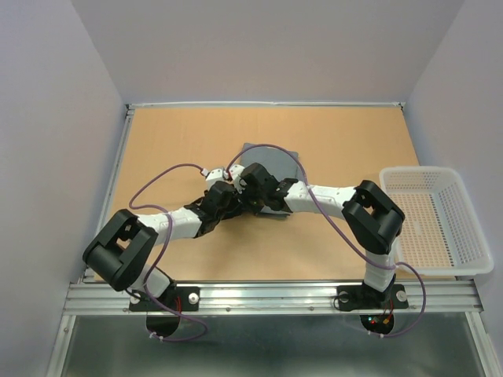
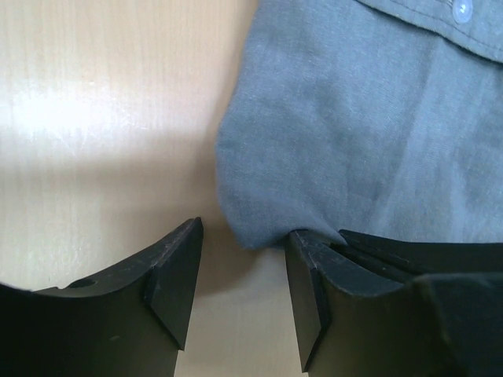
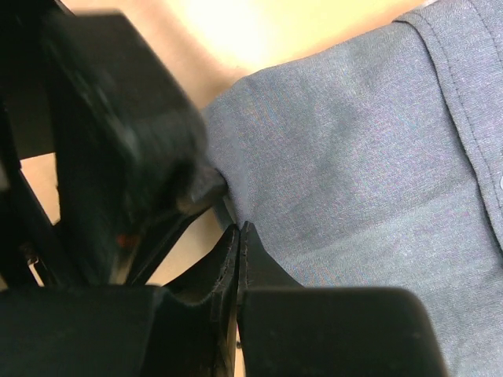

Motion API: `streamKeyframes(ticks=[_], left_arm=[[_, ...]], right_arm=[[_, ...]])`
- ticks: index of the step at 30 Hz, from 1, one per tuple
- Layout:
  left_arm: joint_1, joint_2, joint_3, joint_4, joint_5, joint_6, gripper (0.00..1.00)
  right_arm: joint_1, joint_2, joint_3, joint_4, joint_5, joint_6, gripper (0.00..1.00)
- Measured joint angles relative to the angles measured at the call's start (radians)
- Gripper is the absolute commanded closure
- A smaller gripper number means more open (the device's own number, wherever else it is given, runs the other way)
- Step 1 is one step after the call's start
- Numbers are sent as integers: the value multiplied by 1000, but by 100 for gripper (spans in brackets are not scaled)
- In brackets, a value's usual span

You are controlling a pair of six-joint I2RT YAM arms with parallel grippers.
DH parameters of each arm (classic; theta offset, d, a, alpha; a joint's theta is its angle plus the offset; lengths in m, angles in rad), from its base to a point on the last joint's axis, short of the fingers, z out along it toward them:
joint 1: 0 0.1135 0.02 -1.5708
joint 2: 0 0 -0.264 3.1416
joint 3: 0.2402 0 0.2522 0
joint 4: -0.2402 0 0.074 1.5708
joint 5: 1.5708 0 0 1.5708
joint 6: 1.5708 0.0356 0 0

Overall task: Fold and stack the long sleeve shirts
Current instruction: Fold the shirt

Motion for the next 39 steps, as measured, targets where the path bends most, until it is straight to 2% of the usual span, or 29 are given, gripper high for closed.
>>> streamKeyframes(ticks=[10,19,24,26,29,34,39], left_arm=[[-5,-21,0,-84,-122,-91,47],[-4,-56,-1,-183,-171,-149,48],[-4,-123,-4,-253,-169,-168,44],[-3,-162,-10,-269,-161,-167,42],[-2,-251,-15,-319,-143,-162,38],[4,-430,-15,-366,-119,-140,36],[8,-517,-10,-362,-57,-102,43]], right_arm=[[0,-6,0,1,-10,6,99],[-1,-25,0,2,-19,10,99],[0,-37,0,1,-35,9,89],[-1,-45,0,-1,-47,10,81],[-1,-60,-1,-13,-82,17,65],[-1,-107,-20,-31,-135,45,60],[-34,-183,-51,-50,-197,137,63]])
